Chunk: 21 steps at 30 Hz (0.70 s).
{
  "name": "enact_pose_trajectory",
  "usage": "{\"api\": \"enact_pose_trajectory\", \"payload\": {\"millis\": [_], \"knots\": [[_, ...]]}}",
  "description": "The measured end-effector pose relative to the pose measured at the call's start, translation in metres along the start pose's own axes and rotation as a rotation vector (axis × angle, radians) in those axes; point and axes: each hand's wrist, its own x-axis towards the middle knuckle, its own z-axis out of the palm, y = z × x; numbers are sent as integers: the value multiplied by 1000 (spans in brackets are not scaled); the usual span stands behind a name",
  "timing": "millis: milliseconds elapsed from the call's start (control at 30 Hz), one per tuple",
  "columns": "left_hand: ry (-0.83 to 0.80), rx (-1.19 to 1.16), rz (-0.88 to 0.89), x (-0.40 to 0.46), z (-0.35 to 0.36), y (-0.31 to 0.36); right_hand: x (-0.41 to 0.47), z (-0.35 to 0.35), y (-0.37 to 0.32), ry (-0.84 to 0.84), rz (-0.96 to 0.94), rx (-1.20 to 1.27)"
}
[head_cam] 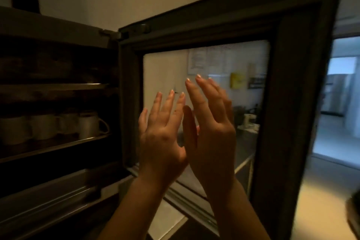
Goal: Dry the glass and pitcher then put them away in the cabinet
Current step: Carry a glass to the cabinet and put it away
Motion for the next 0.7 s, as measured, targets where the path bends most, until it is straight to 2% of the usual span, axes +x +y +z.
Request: {"api": "enact_pose_trajectory", "payload": {"millis": [133,267,333,433,633,700], "knots": [[-44,-94,75,15,18,42,23,-61,23,108,-51,-235],[-86,-190,148,16,35,82,14,-105,53,120,106,-379],[-113,-231,157,14,42,94,3,-113,61,95,231,-305],[-114,-267,160,12,49,98,-7,-114,66,88,366,-53],[-59,-377,190,8,33,103,-9,-123,60,101,308,-12],[-16,-430,203,5,15,106,-11,-130,46,92,230,-27]]}}
